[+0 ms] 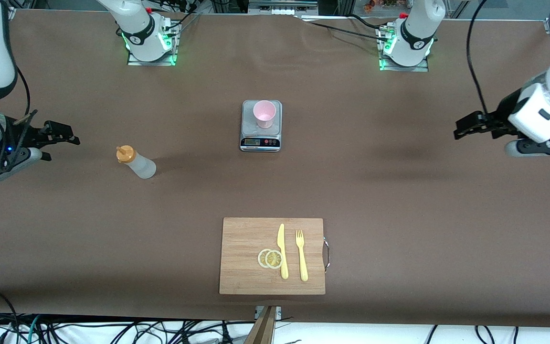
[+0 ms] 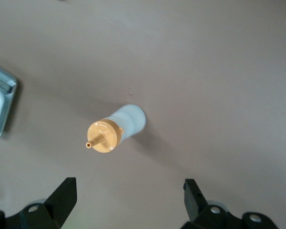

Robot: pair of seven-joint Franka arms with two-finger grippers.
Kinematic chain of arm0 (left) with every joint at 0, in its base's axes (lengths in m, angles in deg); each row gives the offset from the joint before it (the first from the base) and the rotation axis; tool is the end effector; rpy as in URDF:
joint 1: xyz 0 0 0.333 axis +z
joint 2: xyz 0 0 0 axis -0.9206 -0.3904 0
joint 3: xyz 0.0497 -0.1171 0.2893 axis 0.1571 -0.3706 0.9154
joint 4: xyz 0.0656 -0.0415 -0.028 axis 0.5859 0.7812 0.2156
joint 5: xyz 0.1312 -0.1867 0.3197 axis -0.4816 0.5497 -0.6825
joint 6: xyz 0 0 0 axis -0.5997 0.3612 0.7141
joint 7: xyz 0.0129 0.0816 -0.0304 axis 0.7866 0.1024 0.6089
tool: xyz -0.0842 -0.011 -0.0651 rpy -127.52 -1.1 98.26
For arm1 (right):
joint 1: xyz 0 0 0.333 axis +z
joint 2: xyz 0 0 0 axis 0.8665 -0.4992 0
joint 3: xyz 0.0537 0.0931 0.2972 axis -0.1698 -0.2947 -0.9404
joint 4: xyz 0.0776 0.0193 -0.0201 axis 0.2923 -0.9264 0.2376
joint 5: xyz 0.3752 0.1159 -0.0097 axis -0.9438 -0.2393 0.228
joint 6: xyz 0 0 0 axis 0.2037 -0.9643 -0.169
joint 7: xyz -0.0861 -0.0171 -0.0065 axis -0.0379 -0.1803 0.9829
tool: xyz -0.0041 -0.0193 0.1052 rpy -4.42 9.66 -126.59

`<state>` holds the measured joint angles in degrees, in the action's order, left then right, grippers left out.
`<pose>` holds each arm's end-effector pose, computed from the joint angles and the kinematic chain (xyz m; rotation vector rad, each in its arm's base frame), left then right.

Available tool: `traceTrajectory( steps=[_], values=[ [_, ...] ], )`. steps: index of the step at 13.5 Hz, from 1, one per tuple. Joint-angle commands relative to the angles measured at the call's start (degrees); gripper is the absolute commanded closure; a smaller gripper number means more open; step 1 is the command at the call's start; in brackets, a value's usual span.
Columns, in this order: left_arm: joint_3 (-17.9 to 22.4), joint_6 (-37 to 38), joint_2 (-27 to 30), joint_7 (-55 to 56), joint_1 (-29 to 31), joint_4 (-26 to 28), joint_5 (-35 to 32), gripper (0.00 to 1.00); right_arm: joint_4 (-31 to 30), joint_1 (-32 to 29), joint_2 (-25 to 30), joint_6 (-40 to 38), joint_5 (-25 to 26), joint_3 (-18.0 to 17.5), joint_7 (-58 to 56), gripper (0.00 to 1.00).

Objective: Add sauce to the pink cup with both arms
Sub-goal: 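Release the cup and withdraw the left gripper while the right gripper reaches out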

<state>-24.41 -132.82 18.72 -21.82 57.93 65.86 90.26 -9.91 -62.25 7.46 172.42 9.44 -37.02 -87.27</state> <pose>0.5768 -0.0237 0.5669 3.0635 0.1223 -0.1595 0.5985 -0.0721 0.4414 -2.7478 -0.7774 0.1039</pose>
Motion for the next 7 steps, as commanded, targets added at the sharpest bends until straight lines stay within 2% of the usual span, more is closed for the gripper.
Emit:
traceTrajectory(
  steps=[1, 2, 4, 7],
  values=[
    [-3.9, 2.2, 0.9, -5.5, 5.2, -0.7, -1.9, 0.00, 0.2, -3.2, -2.2, -0.2, -6.0, -0.1, -16.6, 0.00],
    [-5.5, 2.6, 1.1, -6.4, 7.1, -0.7, -2.7, 0.00, 0.2, -5.2, -3.7, -0.2, -9.4, -0.1, -24.3, 0.00],
    [-9.5, 3.6, 1.8, -6.6, 10.9, -0.7, -3.8, 0.00, 0.1, -9.2, -8.5, -1.7, -19.6, 0.0, -43.1, 0.00],
    [-10.9, 4.0, 1.8, -6.8, 12.3, -0.6, -3.8, 0.00, 0.1, -12.2, -14.6, -7.4, -28.5, 1.6, -59.8, 0.00]
  ],
)
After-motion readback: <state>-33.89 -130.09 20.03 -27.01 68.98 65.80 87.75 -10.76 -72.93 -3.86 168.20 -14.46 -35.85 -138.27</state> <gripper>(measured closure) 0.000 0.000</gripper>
